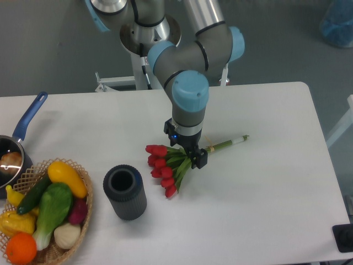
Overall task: Pick up the flowers from the table
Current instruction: 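Lower the gripper onto the tulip stems and close it, then lift the grasped red tulips up off the table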
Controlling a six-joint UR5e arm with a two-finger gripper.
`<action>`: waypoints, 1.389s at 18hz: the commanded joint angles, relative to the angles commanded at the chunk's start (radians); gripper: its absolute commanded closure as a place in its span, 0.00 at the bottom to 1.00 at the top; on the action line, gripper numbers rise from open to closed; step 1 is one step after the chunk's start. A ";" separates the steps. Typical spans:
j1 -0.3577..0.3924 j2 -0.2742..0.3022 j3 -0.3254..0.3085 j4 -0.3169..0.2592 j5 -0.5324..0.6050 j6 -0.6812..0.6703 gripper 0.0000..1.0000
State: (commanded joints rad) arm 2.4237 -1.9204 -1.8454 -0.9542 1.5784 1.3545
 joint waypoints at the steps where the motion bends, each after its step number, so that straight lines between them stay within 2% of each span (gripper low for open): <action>1: -0.003 -0.009 0.002 0.006 0.012 -0.002 0.00; 4: -0.020 -0.052 0.002 0.055 0.022 -0.002 0.00; 7: -0.022 -0.068 0.002 0.063 0.020 -0.002 0.00; 8: -0.023 -0.069 0.002 0.064 0.020 -0.003 0.07; 11: -0.023 -0.069 0.002 0.063 0.020 -0.002 0.52; 12: -0.023 -0.068 0.002 0.063 0.019 0.002 0.63; 13: -0.022 -0.065 0.003 0.061 0.020 0.008 0.70; 14: -0.022 -0.062 0.003 0.061 0.020 0.015 0.87; 15: -0.022 -0.055 0.002 0.061 0.022 0.017 0.97; 25: 0.034 0.096 0.043 0.035 0.052 0.008 0.98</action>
State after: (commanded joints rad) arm 2.4574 -1.8241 -1.8026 -0.9188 1.6306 1.3622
